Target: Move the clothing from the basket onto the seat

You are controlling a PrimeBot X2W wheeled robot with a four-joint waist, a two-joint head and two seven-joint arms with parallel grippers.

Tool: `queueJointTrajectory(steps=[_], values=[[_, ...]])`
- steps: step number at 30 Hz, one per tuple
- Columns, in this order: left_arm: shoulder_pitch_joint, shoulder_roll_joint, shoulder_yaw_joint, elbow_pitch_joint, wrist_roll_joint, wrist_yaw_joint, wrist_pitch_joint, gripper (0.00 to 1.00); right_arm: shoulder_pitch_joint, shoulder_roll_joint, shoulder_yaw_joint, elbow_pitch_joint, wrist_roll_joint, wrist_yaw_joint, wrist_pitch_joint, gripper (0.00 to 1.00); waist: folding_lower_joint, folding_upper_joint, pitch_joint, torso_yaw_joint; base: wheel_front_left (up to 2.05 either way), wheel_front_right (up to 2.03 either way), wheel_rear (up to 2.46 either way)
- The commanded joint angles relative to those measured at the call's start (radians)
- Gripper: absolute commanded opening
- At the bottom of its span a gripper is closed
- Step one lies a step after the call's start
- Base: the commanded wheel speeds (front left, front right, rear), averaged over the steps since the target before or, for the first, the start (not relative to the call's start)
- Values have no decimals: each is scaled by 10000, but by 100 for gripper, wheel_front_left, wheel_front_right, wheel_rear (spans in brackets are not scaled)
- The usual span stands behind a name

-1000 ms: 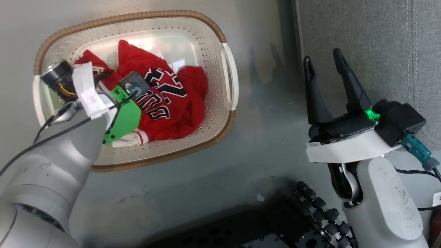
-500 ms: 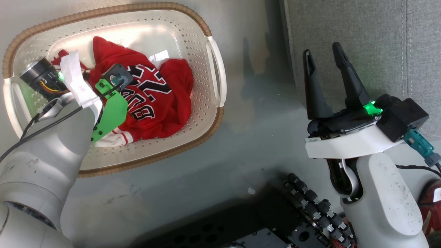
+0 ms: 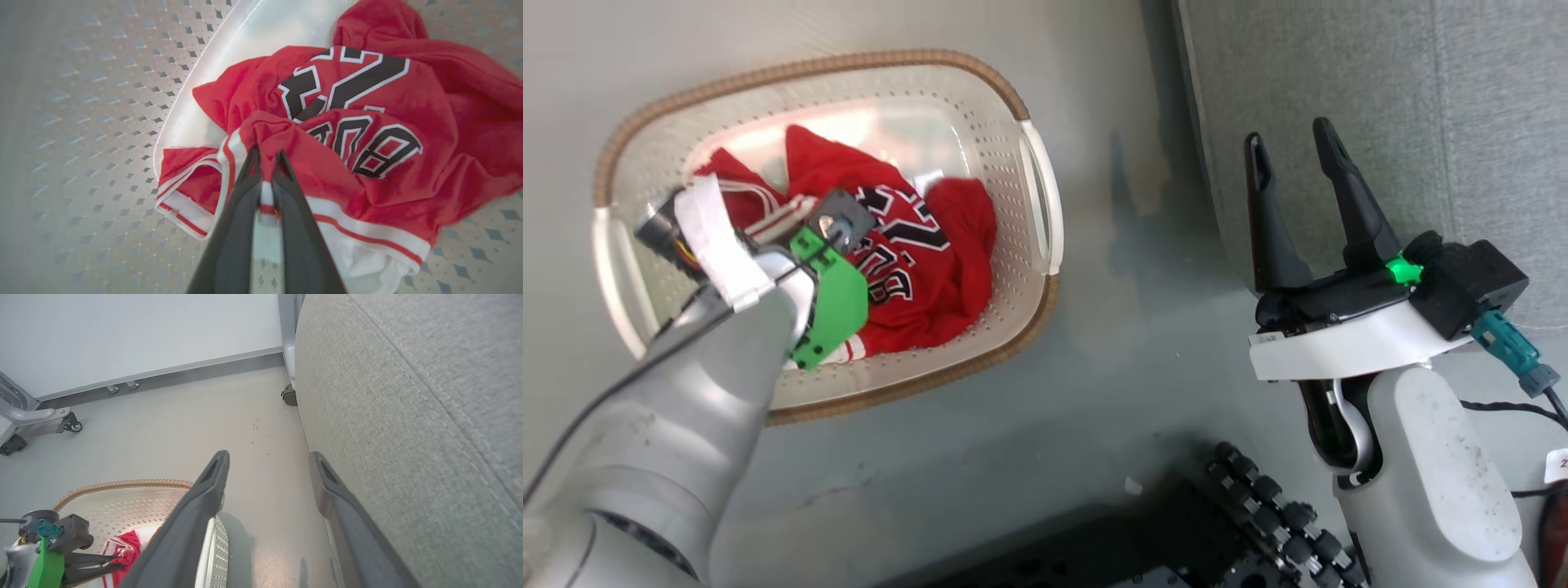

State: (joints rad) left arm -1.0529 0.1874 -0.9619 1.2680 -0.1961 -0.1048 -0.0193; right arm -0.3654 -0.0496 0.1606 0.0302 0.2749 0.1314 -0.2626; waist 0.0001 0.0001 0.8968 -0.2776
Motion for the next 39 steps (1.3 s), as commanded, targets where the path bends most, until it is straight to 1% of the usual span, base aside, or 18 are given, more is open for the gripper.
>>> queueJointTrajectory(steps=[1,4,10,12,15,18,19,23,27,34,39], values=[[314,-58,101,17,-168,104,-210,0,230,-18,-42,82,-88,-14,-34,100,-1,-1,-964,353,0,0,0],[920,-189,423,30,-576,254,-814,0,455,-21,-42,207,-222,-14,-34,100,-1,-1,-1878,537,0,0,0],[2262,-492,1171,-91,-1608,229,-2046,0,1221,-24,52,554,-491,-14,-34,100,-1,-1,-3849,808,0,0,0],[2640,-575,1434,-272,-1898,223,-2271,0,1497,-25,102,627,-578,-14,-32,100,-1,-1,-4429,873,0,0,0],[3137,-570,1842,-727,-2287,358,-2428,0,1912,-23,157,737,-668,-14,-34,100,-1,-1,-5267,993,0,0,0],[3691,-484,2415,-1701,-2771,303,-2465,0,2334,-23,297,830,-767,-14,-33,100,-1,-1,-6024,1114,0,0,0],[3845,-405,2541,-2022,-2778,333,-2465,0,2426,-25,352,848,-787,-14,-33,100,-1,-1,-6187,1133,0,0,0],[4559,-89,3022,-3547,-2745,594,-2461,0,2850,-26,470,971,-849,-14,-32,100,-1,-1,-6981,1176,0,0,0],[5234,156,3365,-5149,-2518,972,-2463,0,3188,-25,572,1081,-843,-14,-32,100,-1,-1,-7686,1114,0,0,0],[5997,432,3495,-7323,-2035,1520,-2463,0,3765,-25,834,1187,-837,-14,-33,100,-1,-1,-8615,1048,0,0,0],[6022,555,3262,-8727,-1776,1783,-2296,0,3973,-25,967,1148,-823,-14,-33,100,-1,-1,-8853,1157,0,0,0]])
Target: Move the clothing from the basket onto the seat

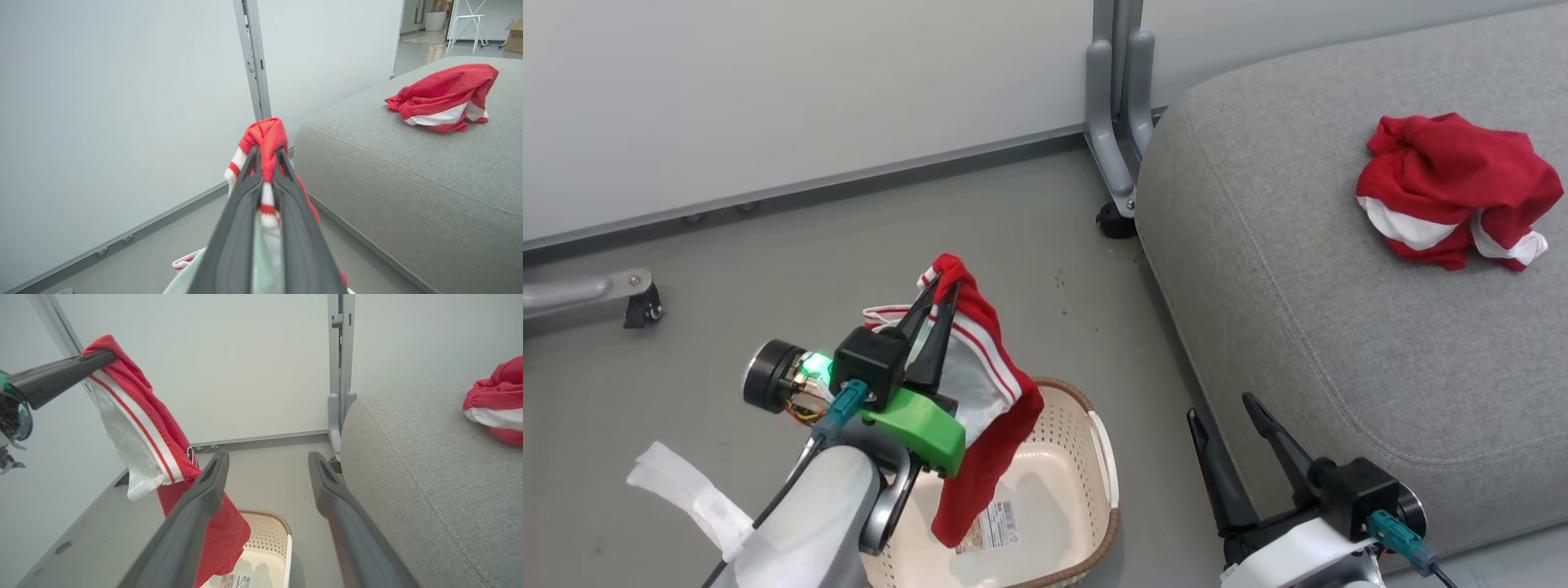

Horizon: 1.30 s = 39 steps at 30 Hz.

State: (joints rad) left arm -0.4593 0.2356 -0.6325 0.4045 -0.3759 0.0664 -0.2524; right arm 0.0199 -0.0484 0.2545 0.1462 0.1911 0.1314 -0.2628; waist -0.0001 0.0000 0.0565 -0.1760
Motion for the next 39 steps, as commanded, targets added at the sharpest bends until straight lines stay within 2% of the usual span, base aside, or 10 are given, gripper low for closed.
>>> queueJointTrajectory(steps=[1,8,14,22,28,32,35,39], values=[[49,69,-71,-333,74,96,96,0,129,-36,62,6,-2,-14,-30,100,1,0,-468,183,0,0,0],[-336,-133,-625,-2043,491,194,739,0,-100,-36,639,303,-489,-14,-32,100,1,0,-547,615,0,0,0],[-666,-387,-1015,-2999,477,-119,1192,0,-456,-360,1339,677,-1493,-14,-30,100,1,0,-591,863,0,0,0],[-1097,-572,-1424,-3705,656,-218,1618,0,-534,-243,636,629,-2382,-14,-30,100,1,0,-686,952,0,0,0],[-1141,-612,-1627,-4094,718,-164,1793,0,-448,-102,70,846,-2417,-14,-31,100,1,0,-762,995,0,0,0],[-1168,-578,-1671,-4294,714,-135,1909,0,-498,-87,173,1127,-2291,-14,-30,100,1,0,-752,1041,0,0,0],[-1142,-500,-1661,-4245,702,-100,1968,0,-533,-88,394,1297,-2065,-14,-31,0,1,0,-712,1072,0,0,0],[-1053,-434,-1666,-4051,664,-47,1944,0,-481,-134,557,1429,-1594,-14,-31,0,1,0,-611,1110,0,0,0]])
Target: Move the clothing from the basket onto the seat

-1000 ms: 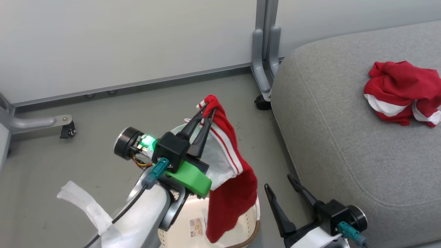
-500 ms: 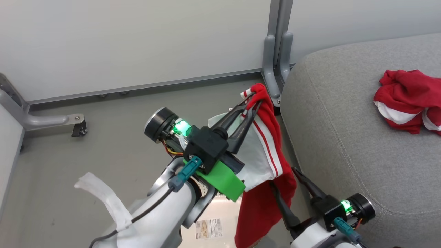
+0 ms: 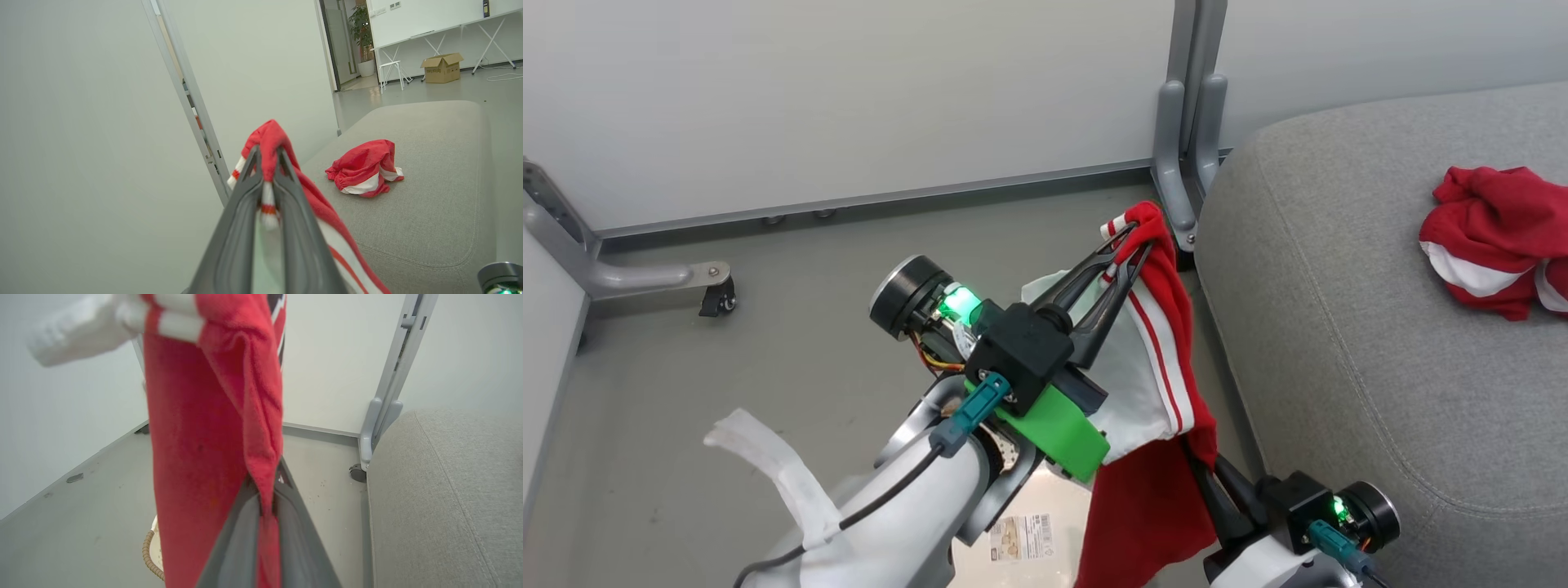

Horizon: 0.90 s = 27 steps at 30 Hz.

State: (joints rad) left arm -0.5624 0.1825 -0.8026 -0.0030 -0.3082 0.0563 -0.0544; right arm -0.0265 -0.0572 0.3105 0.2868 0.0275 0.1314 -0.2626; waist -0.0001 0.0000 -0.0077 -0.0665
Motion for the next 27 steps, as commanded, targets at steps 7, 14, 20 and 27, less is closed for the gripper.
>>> queueJointTrajectory(steps=[7,14,20,27], values=[[119,89,-15,557,-158,-10,-186,0,103,-63,32,-101,371,-14,-33,0,1,0,182,17,0,0,0],[160,-48,51,1047,-318,154,-258,100,136,-75,-23,-276,720,-14,-33,0,1,0,231,19,0,0,0],[204,-11,28,1306,-402,178,-224,100,146,-68,-12,-534,959,-14,-33,0,1,0,232,2,0,0,0],[227,-1,20,1474,-497,210,-260,100,115,-67,-3,-690,1090,-14,-33,0,1,0,237,-45,0,0,0]])
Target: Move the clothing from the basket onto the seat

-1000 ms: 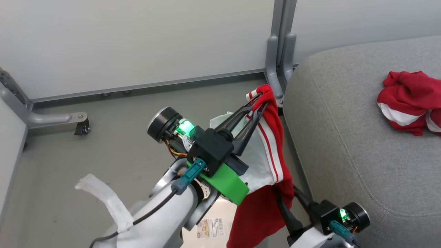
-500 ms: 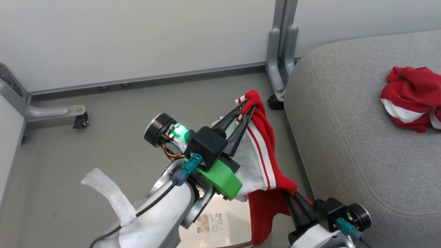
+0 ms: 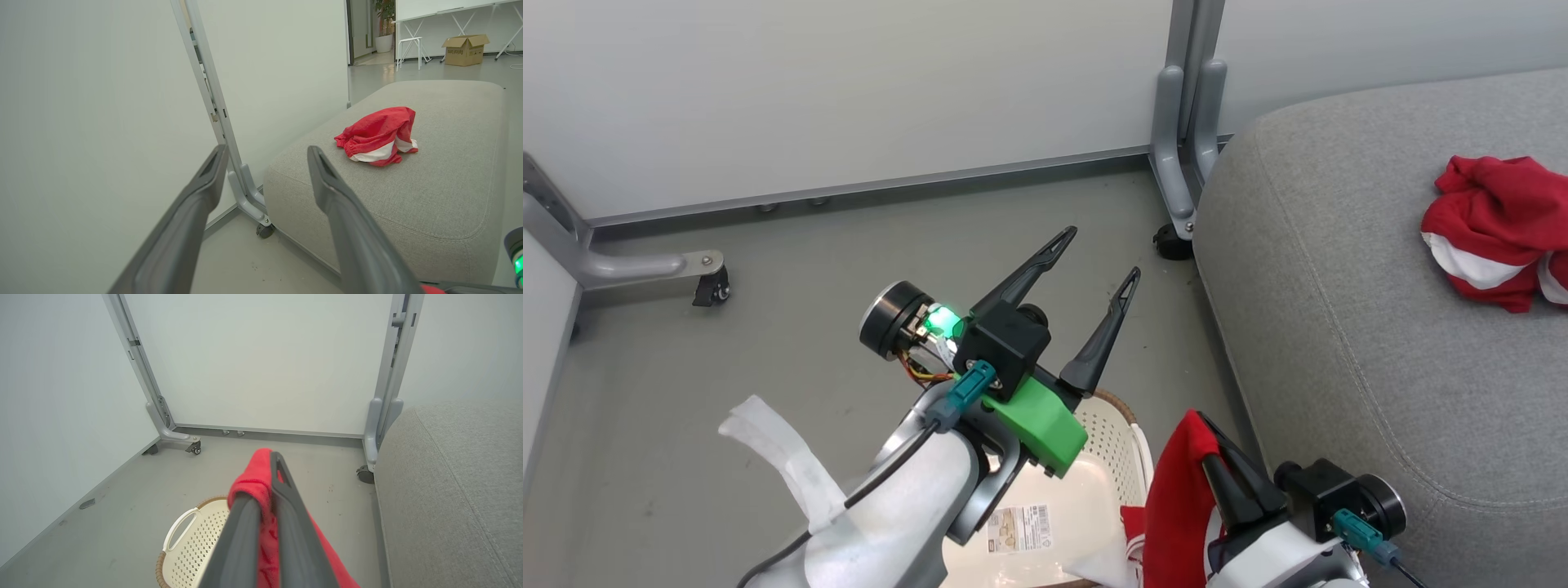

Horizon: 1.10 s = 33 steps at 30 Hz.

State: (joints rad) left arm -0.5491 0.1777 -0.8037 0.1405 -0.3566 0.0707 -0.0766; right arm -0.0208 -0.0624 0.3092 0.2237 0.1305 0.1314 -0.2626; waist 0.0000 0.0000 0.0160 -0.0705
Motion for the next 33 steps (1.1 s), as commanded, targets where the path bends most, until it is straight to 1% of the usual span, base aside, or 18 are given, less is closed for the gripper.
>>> queueJointTrajectory(steps=[1,12,19,23,25,33], values=[[114,42,37,59,-35,76,-34,100,42,-14,2,-76,69,-14,-33,0,0,0,1,-18,0,0,0],[329,148,124,165,-305,159,-205,100,-130,-28,-136,-318,99,-14,-33,0,0,0,46,-199,0,0,0],[609,446,317,179,-321,292,-743,100,-442,54,-474,-850,641,-14,-33,0,0,0,347,-673,0,0,0],[839,709,450,114,-307,403,-1049,100,-547,71,-874,-1386,988,-14,-33,0,0,0,585,-1159,0,0,0],[991,849,563,43,-256,554,-1237,100,-695,90,-898,-1672,1040,-11,-33,0,0,0,742,-1480,0,0,0],[1568,1615,842,-317,-116,845,-1514,100,-929,107,-1004,-2822,981,-9,-33,0,0,0,1445,-2974,0,0,0]])
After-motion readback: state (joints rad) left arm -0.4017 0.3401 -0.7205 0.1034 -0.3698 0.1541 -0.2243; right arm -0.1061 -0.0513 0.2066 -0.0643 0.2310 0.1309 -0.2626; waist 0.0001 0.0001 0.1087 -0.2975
